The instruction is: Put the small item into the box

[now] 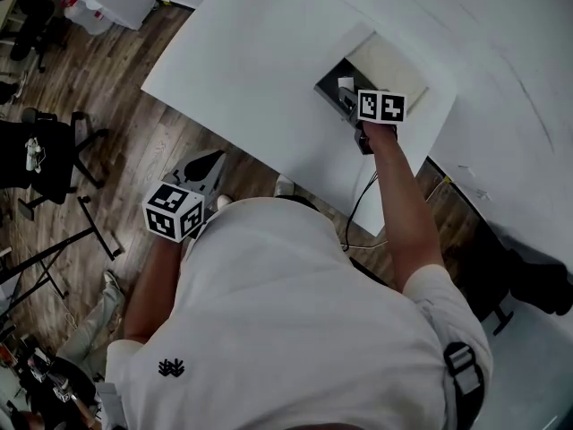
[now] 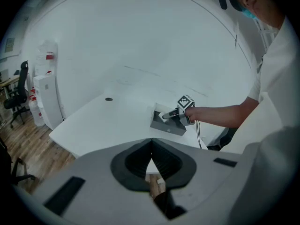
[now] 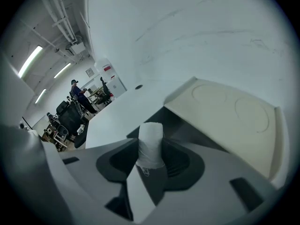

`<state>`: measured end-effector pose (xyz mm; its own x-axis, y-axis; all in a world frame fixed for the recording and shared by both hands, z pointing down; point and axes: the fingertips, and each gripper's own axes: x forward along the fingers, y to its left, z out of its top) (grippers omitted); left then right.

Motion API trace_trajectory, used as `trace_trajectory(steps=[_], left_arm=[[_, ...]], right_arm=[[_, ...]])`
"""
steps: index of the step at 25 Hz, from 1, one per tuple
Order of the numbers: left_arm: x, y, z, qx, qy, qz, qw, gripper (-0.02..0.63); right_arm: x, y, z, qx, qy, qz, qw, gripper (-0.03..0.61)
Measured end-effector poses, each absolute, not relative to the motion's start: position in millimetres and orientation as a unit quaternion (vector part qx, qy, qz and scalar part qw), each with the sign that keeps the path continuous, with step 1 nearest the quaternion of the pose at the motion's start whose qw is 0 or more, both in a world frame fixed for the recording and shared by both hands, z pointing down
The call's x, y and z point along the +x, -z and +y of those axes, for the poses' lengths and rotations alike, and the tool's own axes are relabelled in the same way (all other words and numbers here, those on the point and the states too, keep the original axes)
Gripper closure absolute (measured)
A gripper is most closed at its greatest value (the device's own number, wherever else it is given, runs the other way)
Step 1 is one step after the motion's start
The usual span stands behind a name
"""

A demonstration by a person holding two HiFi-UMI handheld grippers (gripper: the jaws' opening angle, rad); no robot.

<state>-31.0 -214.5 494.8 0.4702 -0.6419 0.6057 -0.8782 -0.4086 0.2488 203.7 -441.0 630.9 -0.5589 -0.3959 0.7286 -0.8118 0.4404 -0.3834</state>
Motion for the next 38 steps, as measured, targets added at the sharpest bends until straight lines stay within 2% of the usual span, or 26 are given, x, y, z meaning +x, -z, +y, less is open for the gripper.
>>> trace_trajectory(steps=[16,24,35,38], left_arm=[[-44,-502,-199,0.781,-0.22,-0.503,0.298,0.606],[-28,-504,-195,0.781,-0.227,-0.497,0.304,0.606],[-32,-503,-203,0.794,-0.226,-0.474,0.304,0.606],[-34,-500,-204,0.798,-0.223,-0.47,0.302,0.606]], right_arm=[[176,-685,-466,0.36,-0.401,-0.779,0.319,0.417],[186,-686,-463,0.355,-0.411,-0.78,0.31,0.41],[174,-675,-461,0.349,-0.405,-0.788,0.306,0.347],[175,-666,-460,0.354,-0.399,-0.791,0.301,0.347]])
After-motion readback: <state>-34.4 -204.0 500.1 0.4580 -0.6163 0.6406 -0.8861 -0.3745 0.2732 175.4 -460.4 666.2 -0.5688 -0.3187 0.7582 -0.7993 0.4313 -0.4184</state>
